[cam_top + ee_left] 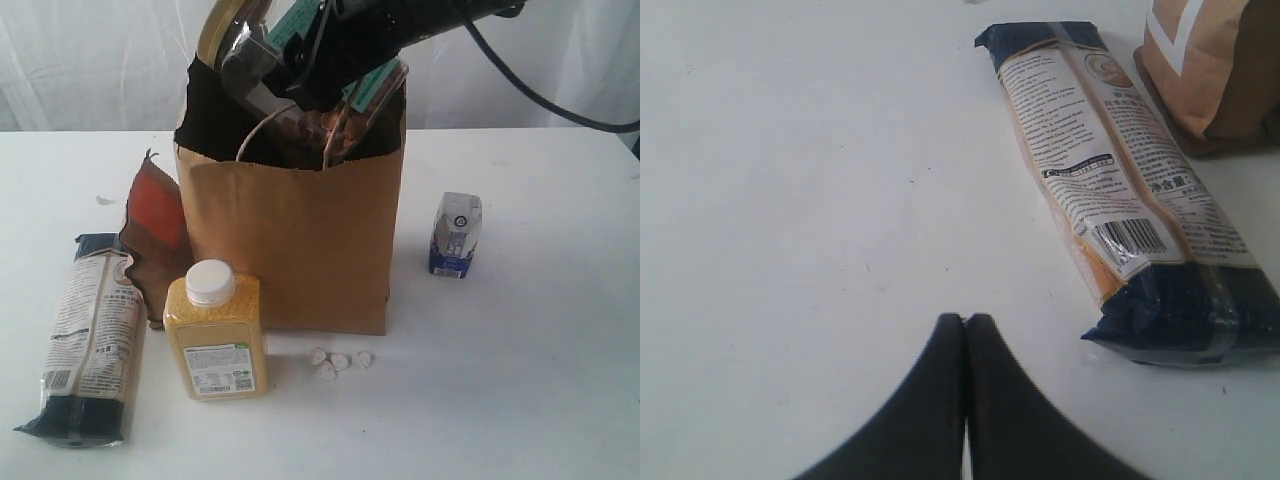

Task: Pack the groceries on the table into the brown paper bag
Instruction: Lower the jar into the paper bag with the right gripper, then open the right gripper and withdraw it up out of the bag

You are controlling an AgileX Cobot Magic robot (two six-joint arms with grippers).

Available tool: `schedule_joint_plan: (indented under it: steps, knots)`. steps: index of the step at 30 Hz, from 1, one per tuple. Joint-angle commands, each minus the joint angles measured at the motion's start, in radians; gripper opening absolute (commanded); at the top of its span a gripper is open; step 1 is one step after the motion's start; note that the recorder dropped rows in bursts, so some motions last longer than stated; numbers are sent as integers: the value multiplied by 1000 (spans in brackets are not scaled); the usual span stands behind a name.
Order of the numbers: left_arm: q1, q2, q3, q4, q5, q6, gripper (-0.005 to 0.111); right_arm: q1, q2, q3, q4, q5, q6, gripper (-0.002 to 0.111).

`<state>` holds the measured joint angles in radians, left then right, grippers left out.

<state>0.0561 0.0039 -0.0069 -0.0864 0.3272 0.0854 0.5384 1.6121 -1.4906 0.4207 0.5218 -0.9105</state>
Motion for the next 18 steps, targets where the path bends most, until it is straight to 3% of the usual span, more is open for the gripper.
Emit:
schedule_joint_plan:
  steps: [1, 7, 9, 12, 18]
  knots:
    - [0, -4, 7, -4, 6, 0, 0, 0, -5, -9, -1, -12, 54, 74]
    - [0, -4, 7, -4, 6, 0, 0, 0, -5, -9, 12, -32, 81, 74]
    - [0, -4, 7, -4, 6, 0, 0, 0, -3, -9, 12, -20, 81, 80]
    - [0, -4, 7, -4, 6, 0, 0, 0, 15, -9, 12, 2, 83, 101]
    - [0, -4, 7, -4, 6, 0, 0, 0, 30, -9, 12, 15, 83, 104]
